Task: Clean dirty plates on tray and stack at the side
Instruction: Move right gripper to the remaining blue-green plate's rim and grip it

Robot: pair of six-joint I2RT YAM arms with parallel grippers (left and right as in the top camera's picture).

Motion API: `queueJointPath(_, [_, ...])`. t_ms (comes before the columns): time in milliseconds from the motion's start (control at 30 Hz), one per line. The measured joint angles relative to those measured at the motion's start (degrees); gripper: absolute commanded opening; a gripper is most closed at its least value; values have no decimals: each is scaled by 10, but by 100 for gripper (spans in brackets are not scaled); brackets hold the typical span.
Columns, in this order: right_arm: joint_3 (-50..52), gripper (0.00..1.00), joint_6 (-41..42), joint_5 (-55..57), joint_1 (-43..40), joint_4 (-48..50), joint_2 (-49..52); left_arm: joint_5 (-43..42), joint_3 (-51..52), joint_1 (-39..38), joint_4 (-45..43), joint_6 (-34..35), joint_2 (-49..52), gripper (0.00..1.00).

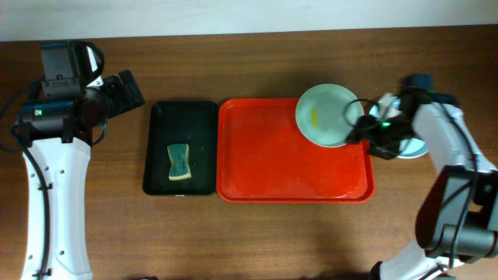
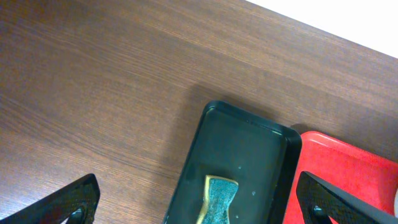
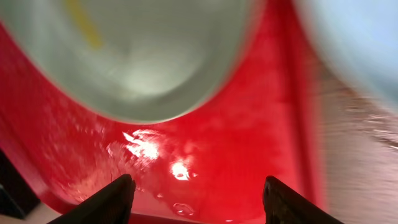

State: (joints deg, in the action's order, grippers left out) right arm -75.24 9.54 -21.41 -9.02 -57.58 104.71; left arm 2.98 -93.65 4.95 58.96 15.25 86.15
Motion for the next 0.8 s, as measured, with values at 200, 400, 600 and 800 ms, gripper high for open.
queueJointPath(200, [0, 69, -9, 58, 102, -1, 0, 0, 0, 0, 0, 0, 0, 99])
queueJointPath(400, [0, 70, -10, 96, 147, 6, 0, 0, 0, 0, 0, 0, 0, 99])
queueJointPath(600, [0, 71, -10, 108, 147, 6, 0, 0, 0, 0, 0, 0, 0, 99])
queueJointPath(800, [0, 72, -10, 111, 147, 8, 0, 0, 0, 0, 0, 0, 0, 99])
